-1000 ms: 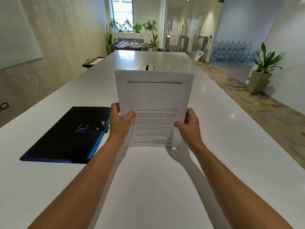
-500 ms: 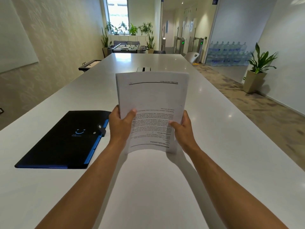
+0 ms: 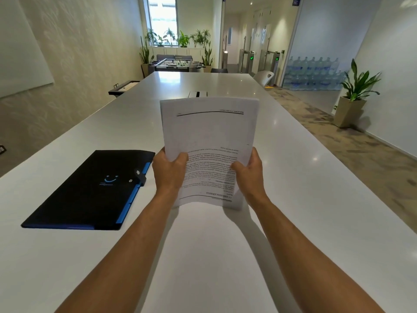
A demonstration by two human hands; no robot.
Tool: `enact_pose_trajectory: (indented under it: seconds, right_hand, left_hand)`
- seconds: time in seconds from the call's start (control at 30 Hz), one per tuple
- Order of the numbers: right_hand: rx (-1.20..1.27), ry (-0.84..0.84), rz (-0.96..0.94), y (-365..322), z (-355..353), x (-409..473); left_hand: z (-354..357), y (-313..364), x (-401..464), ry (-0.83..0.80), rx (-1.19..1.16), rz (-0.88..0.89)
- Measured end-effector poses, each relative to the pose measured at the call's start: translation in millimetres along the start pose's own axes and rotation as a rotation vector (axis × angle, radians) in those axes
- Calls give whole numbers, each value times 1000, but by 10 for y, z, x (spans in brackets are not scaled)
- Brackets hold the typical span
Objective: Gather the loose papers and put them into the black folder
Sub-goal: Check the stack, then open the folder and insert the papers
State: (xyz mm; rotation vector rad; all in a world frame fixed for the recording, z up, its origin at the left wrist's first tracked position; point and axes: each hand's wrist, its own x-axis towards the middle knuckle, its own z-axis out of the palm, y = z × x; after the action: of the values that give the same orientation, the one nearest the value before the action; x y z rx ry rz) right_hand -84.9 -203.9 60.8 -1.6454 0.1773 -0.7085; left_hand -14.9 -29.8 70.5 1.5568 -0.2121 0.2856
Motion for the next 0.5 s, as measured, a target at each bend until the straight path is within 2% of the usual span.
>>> enact_pose_trajectory:
  seconds: [0.23, 0.27, 0.4, 0.5]
  right_hand:
    - [-26, 10, 22, 26, -52, 57]
    - [-24, 61, 25, 30, -46, 45]
    - [-67, 439, 145, 125, -33, -36]
    - [212, 509, 385, 160, -28, -84]
  left_hand:
    - [13, -25, 23, -55, -25, -49]
    - [26, -23, 23, -56, -43, -52]
    - [64, 41, 63, -9, -165, -104]
    - [103, 87, 80, 15, -368, -237]
